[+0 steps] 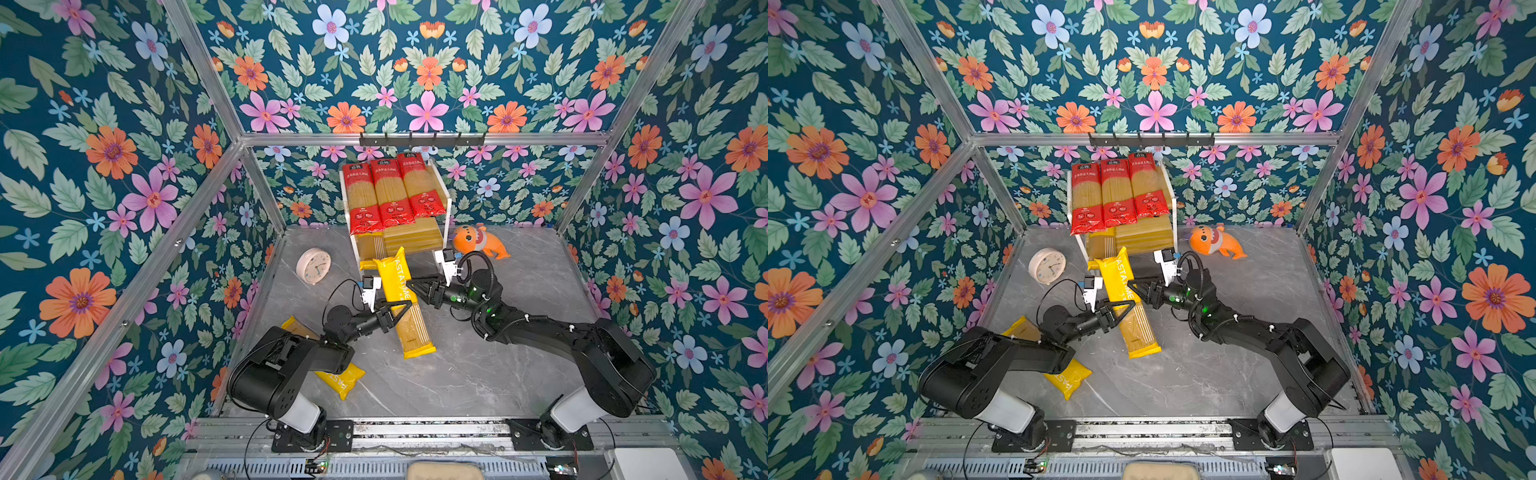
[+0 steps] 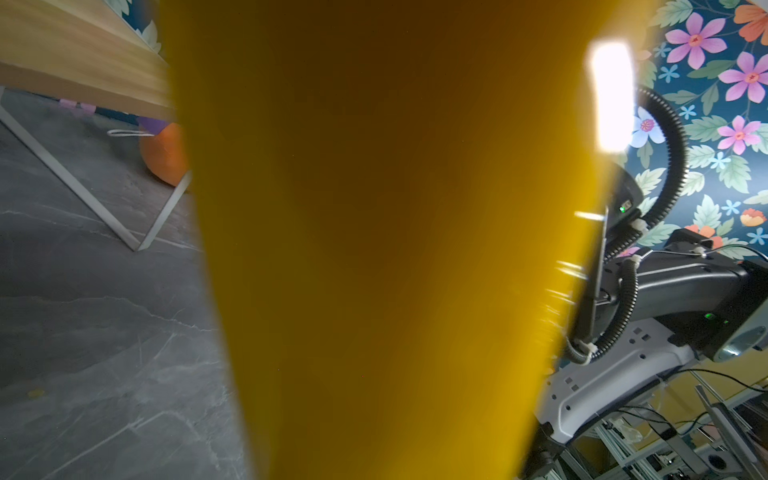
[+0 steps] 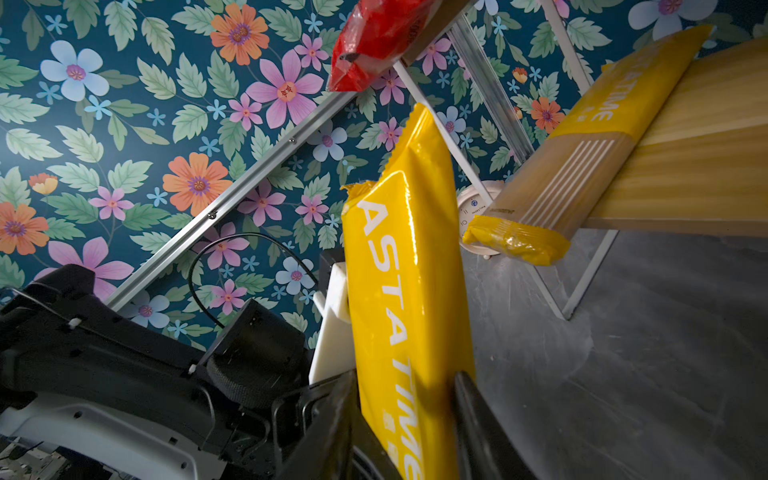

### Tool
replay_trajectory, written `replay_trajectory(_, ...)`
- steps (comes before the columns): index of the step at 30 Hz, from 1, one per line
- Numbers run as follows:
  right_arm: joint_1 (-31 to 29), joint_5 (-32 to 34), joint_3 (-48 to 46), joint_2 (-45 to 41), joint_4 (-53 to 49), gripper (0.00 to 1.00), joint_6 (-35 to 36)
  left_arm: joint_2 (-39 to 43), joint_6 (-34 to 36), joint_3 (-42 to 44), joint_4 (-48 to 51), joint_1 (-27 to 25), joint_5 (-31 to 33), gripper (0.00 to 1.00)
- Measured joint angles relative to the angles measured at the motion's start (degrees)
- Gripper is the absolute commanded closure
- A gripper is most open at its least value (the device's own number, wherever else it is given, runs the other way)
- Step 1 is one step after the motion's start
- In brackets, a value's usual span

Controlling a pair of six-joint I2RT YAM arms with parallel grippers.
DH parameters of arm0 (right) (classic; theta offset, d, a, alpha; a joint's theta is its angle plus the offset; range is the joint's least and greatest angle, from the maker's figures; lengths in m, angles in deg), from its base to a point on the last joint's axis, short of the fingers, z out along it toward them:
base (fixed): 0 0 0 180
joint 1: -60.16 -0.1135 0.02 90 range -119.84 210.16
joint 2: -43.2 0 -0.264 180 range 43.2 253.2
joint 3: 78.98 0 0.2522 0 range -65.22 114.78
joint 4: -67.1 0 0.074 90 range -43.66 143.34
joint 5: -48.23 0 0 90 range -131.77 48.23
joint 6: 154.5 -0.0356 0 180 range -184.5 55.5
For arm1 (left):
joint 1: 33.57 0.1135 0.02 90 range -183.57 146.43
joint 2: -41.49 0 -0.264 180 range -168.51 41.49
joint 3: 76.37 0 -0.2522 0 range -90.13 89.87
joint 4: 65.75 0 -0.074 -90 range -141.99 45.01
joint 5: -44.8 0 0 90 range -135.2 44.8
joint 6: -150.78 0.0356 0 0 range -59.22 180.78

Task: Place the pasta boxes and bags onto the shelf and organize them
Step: 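Tilt the yellow pack's top toward the shelf's lower tier with both grippers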

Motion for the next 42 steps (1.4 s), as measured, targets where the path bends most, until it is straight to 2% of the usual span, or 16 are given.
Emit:
replay_trajectory(6, 2.86, 0.87, -4.37, -1.33, -0.35, 0.49, -2.19, 1.25, -0.72, -0.57, 4.26, 0.76, 1.44, 1.0)
replay_trajectory(12, 4.22, 0.28, -8.85, -4.15, -6.93, 0.37, -3.19, 1.9, -2.97, -6.36, 11.91, 1.01, 3.72, 0.97)
replay_trajectory(17, 4.42, -2.23, -13.03, -5.22, -10.21, 0.36, -4.55, -2.43, -8.44, -9.97, 12.28, 1.01, 3.76, 0.96)
replay_trajectory(25, 3.89, -8.41, -16.59, -3.1, -7.26, 0.37, -9.22, -6.67, -16.39, -13.55, 9.66, 1.01, 3.3, 0.94)
replay_trajectory(28, 3.69, -9.88, -16.31, -2.05, -5.16, 0.44, -10.49, -6.99, -17.35, -14.25, 8.0, 1.03, 2.54, 0.92)
replay_trajectory(34, 3.52, -9.4, -15.08, -1.49, -0.74, 0.71, -12.46, -6.71, -18.53, -15.04, 8.87, 1.01, 2.8, 0.82)
replay_trajectory(37, 3.63, -9.38, -14.71, -1.25, 1.09, 0.84, -13.68, -6.19, -18.69, -15.65, 10.05, 1.14, 3.78, 0.74)
replay_trajectory(42, 3.32, -8.72, -14.32, -1.25, 3.19, 0.93, -15.58, -5.77, -18.84, -16.0, 11.37, 1.53, 4.92, 0.55)
